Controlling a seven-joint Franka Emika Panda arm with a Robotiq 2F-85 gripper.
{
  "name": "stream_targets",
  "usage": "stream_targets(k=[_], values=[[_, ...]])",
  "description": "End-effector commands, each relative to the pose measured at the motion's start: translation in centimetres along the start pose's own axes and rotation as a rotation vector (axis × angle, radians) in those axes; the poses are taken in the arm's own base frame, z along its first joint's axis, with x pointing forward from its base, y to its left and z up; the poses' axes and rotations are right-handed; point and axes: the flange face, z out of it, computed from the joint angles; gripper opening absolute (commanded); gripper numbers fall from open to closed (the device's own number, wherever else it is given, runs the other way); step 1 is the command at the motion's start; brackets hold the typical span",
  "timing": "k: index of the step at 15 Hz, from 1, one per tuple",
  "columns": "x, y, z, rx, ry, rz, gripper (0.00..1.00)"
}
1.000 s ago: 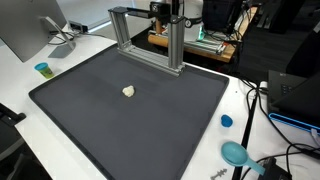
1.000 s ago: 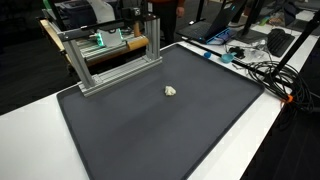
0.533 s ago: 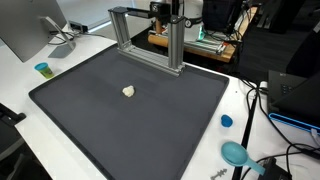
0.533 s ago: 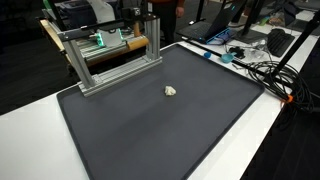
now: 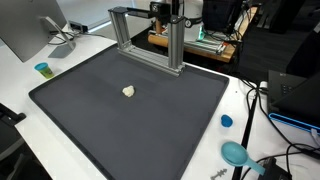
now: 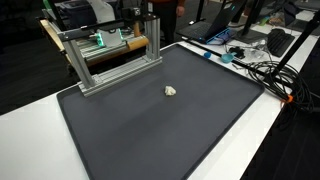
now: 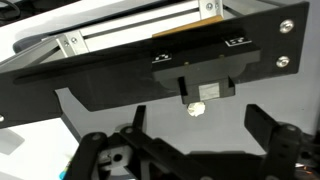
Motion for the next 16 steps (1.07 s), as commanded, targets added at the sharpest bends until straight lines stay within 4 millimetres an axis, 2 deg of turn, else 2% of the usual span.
stream_targets(k=[1, 7, 10, 16], values=[[-0.8, -0.9, 1.2, -0.037, -0.008, -0.042, 1.0], [-2.1, -2.3, 2.6, -0.065, 0.034, -0.149, 1.0], [-1.2, -2.6, 2.3, -0.066, 0.066, -0.179, 1.0], [-0.9, -2.3, 2.5, -0.017, 0.062, -0.166, 1.0]])
